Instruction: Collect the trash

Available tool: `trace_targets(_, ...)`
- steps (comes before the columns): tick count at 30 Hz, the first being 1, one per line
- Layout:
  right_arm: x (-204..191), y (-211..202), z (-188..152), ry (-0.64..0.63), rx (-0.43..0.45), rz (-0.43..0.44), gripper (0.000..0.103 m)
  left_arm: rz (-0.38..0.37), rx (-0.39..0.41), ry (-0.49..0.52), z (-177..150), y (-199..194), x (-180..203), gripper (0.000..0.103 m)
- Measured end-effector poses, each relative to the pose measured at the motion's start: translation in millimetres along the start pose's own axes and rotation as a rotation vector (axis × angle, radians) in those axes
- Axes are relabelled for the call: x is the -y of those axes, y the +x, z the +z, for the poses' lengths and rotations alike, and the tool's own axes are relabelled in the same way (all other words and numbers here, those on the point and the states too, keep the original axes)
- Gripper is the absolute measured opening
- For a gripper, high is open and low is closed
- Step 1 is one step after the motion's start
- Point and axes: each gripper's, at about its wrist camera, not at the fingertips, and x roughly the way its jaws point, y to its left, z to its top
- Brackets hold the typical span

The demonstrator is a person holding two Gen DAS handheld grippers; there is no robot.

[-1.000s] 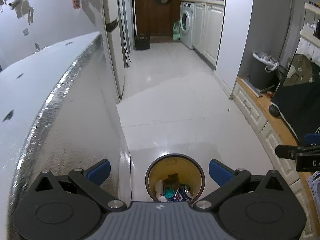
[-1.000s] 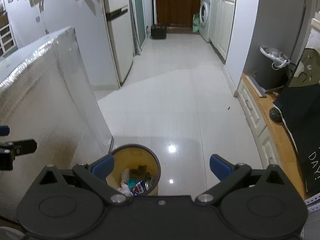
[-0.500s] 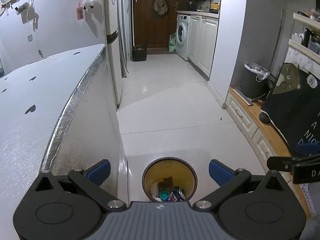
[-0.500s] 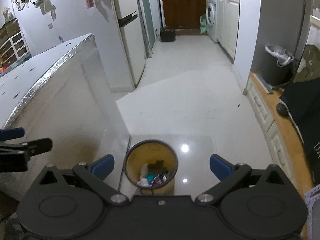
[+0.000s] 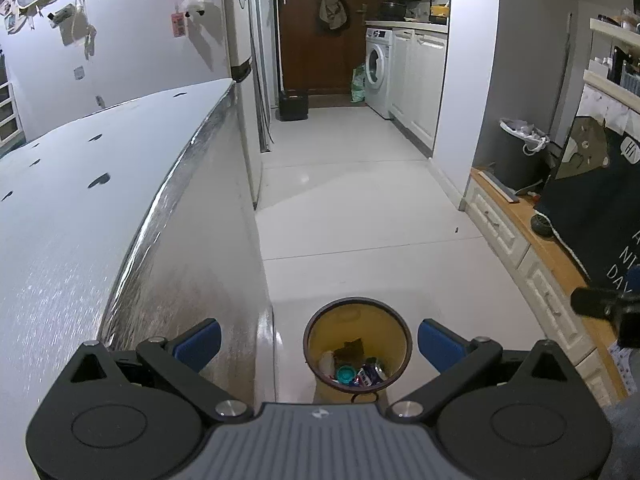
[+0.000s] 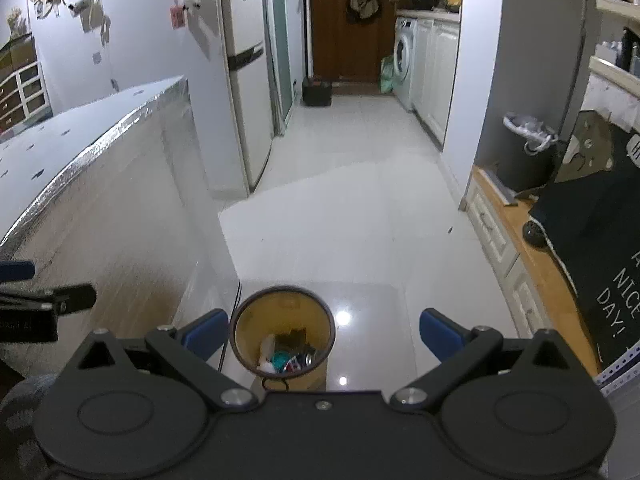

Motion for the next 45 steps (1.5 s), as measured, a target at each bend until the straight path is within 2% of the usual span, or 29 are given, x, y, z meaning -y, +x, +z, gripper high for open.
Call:
trace_targets(13,-7.7,0.6,-24.1,-0.019,0.041,-0.064,0.103,0.012,0.060,-0.006,-20.6,-6.3,1.2,0.103)
trace_targets(45,-10.9,-3.5,-28.4,-0.022,0.063,-0.085,0.103,0.033,0.065,0.012,-24.2,-10.1,6.5,0.103)
